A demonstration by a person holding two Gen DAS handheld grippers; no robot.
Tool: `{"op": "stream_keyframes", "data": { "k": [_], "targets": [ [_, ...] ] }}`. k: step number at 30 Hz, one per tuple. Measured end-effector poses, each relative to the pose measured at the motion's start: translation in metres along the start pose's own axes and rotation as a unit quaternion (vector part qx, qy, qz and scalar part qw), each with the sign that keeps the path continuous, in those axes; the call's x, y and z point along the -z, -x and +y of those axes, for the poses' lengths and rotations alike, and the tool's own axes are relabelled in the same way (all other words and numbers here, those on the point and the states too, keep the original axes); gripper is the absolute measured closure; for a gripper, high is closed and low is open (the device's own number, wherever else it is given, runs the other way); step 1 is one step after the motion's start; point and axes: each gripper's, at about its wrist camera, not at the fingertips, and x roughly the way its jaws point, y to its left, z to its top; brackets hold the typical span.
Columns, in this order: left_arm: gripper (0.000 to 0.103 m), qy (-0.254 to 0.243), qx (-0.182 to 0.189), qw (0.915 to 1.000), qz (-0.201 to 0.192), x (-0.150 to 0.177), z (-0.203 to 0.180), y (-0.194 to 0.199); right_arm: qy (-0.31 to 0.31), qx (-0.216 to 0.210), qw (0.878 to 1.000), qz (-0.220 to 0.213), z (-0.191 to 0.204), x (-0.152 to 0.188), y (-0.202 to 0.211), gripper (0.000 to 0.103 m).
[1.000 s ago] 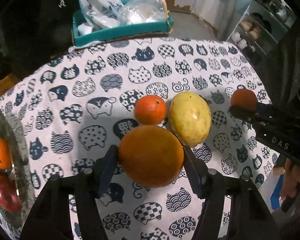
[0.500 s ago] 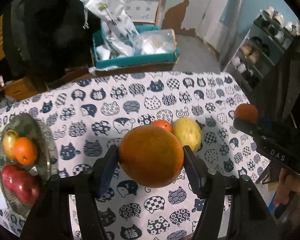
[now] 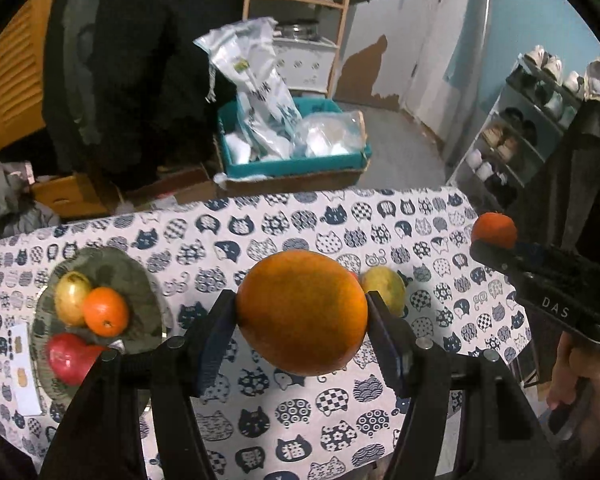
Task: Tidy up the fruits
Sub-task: 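Lift both oranges and carry them over the green glass bowl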
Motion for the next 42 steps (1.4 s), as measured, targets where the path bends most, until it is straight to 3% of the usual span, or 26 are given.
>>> {"op": "stream_keyframes", "data": {
  "k": [19, 42],
  "targets": [
    [0.037, 0.025, -0.037, 0.9985, -0.031, 0.007, 0.053, 0.039, 0.054, -0.042, 0.997, -0.033, 0.071, -0.024, 0.022, 0.060],
    [0.037, 0.079, -0.085, 0.9932, -0.007, 0.022, 0.136, 0.028, 0.104, -0.093, 0.990, -0.002, 0.177, -0.047, -0.028, 0.060]
  ]
}}
